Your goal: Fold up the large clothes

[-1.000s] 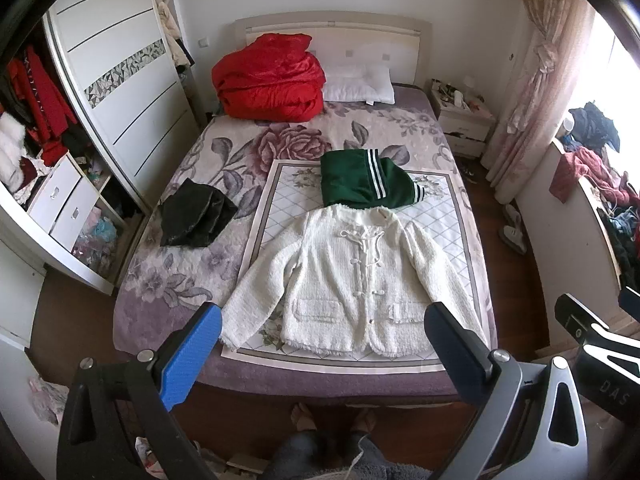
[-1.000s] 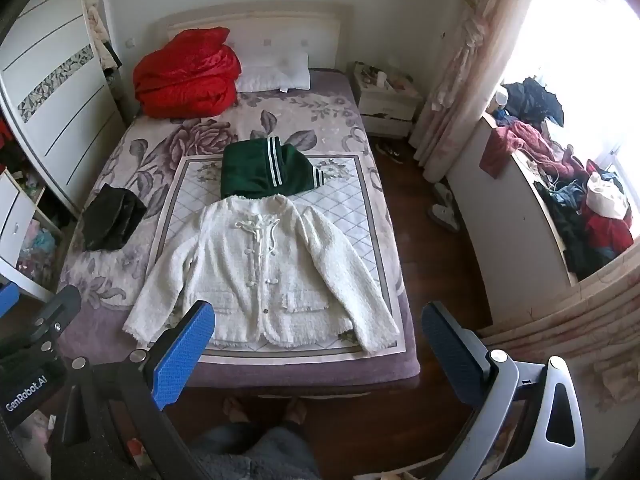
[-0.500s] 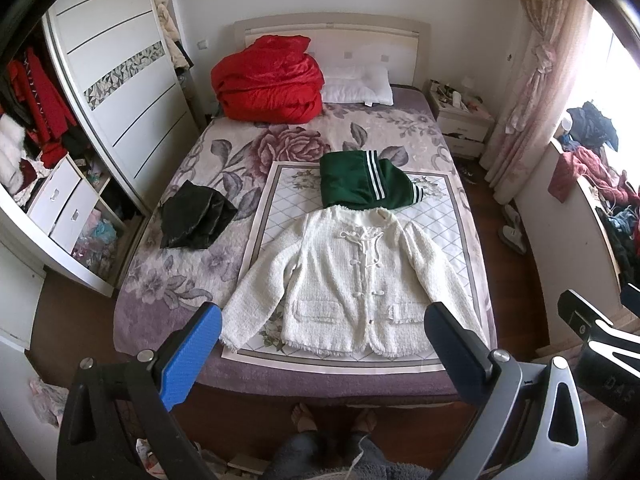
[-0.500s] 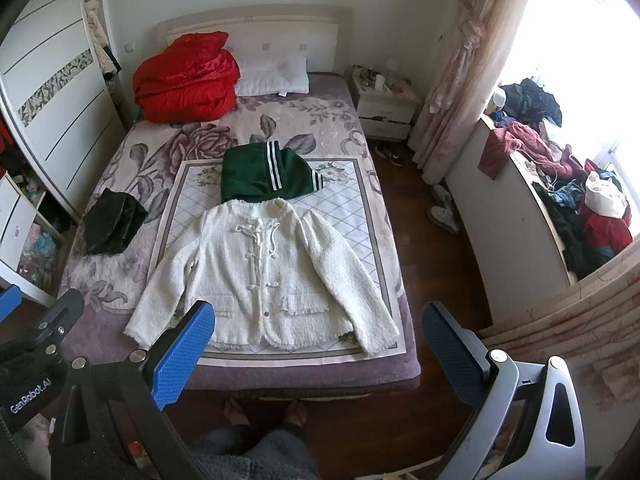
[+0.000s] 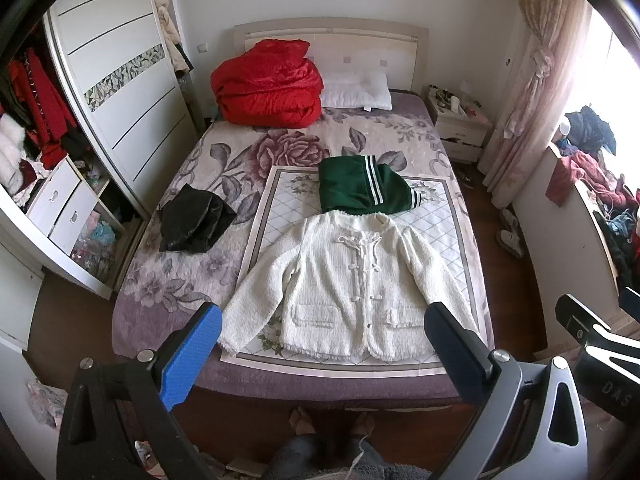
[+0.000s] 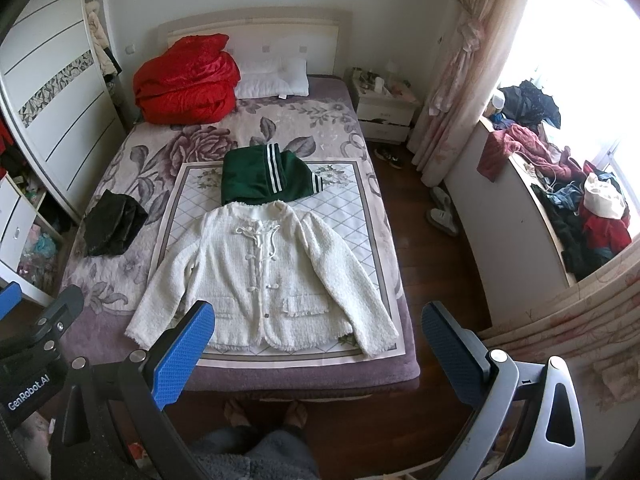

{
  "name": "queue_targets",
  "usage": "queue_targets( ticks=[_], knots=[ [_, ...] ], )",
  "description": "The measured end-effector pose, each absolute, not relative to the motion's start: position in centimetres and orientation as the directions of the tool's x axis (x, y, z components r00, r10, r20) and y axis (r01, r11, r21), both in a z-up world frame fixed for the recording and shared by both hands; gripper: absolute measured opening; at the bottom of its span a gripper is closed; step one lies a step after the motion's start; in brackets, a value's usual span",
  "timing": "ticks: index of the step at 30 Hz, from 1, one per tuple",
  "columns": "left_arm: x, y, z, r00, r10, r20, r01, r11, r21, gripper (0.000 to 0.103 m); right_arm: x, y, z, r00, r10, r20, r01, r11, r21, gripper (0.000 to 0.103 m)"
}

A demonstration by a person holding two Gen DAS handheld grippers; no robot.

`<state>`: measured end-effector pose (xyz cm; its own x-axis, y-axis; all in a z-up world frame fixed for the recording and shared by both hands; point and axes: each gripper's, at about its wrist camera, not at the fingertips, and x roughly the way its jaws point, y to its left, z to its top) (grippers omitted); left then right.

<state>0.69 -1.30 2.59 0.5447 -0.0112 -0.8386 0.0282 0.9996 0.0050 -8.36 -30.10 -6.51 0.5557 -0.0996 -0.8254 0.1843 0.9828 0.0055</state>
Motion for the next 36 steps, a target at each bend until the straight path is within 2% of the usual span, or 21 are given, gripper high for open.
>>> queue_targets(
  ticks=[36],
  knots=[
    [0.6, -1.3, 3.1, 0.559, -0.016, -0.829, 0.030, 1.000, 0.002, 0.103, -8.4, -30.3, -5.6, 0.565, -0.100, -0.819, 0.183, 0.983, 0.007, 0.103]
  ],
)
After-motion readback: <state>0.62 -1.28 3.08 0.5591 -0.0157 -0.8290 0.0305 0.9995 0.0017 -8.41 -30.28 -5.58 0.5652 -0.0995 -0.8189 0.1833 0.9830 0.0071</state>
